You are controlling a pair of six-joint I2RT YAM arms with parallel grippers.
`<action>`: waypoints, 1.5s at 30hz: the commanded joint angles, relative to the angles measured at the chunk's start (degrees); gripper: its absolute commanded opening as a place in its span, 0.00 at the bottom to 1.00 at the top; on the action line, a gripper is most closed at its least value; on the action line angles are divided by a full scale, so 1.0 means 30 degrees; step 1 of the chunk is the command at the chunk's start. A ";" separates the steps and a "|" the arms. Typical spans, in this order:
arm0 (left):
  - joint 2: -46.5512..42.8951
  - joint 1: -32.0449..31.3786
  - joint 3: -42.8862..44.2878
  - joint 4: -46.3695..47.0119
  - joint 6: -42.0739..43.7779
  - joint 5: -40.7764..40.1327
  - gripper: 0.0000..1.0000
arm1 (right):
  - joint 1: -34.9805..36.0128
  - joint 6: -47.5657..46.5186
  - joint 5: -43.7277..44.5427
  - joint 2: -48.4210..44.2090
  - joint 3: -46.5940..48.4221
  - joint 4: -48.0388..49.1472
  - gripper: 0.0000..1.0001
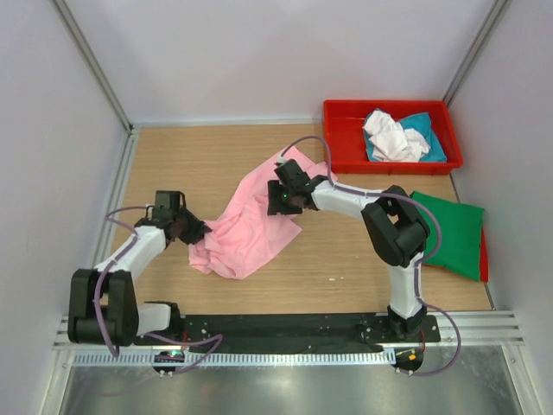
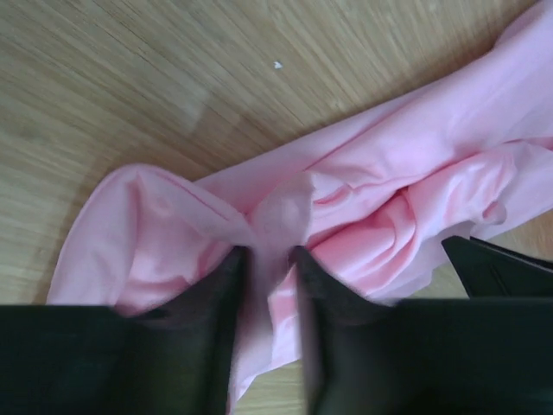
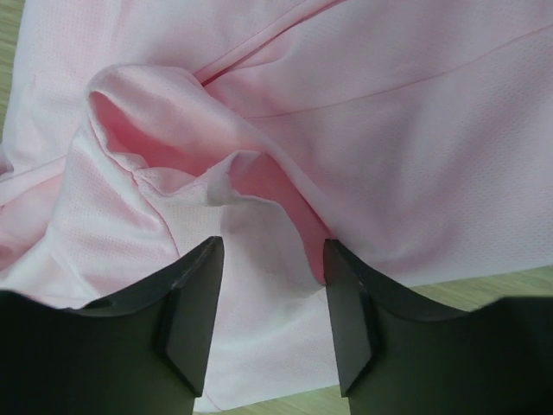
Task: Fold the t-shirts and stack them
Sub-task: Flatten the tshirt out
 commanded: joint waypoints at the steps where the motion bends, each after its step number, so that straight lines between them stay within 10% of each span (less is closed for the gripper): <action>1: 0.2285 -0.0061 0.0838 0.2384 -0.0222 0.0024 0.19 | 0.0030 0.0013 -0.0393 0.0116 -0.0129 0.0560 0.53; 3: 0.2996 -0.0061 0.1310 0.2413 -0.0192 -0.0265 0.00 | 0.0059 0.0071 -0.0511 -0.0028 -0.0420 0.0588 0.39; 8: 0.3965 0.0026 0.2830 0.2765 0.0041 -0.0970 0.00 | 0.0117 0.0013 -0.0628 -0.1024 -0.1270 0.0472 0.01; 18: 0.4898 0.1138 0.8719 -0.0750 0.2738 -0.4982 0.00 | 0.3073 0.1849 0.1186 -0.6470 -0.3930 -0.2191 0.01; 29: 0.9265 0.3307 1.1240 0.0127 0.2267 -0.3696 0.00 | 0.6678 0.4204 -0.0035 -0.8379 -0.8302 -0.2485 0.01; 40: 0.8247 0.3366 1.2155 -0.0838 0.4201 -0.3258 0.00 | 0.7180 0.0749 0.3259 -0.7736 -0.2011 -0.6966 0.72; 45: 0.4797 0.3366 0.9462 -0.1014 0.4088 -0.2055 0.08 | 0.2734 -0.0396 0.3533 -0.6886 0.1155 -0.7412 0.78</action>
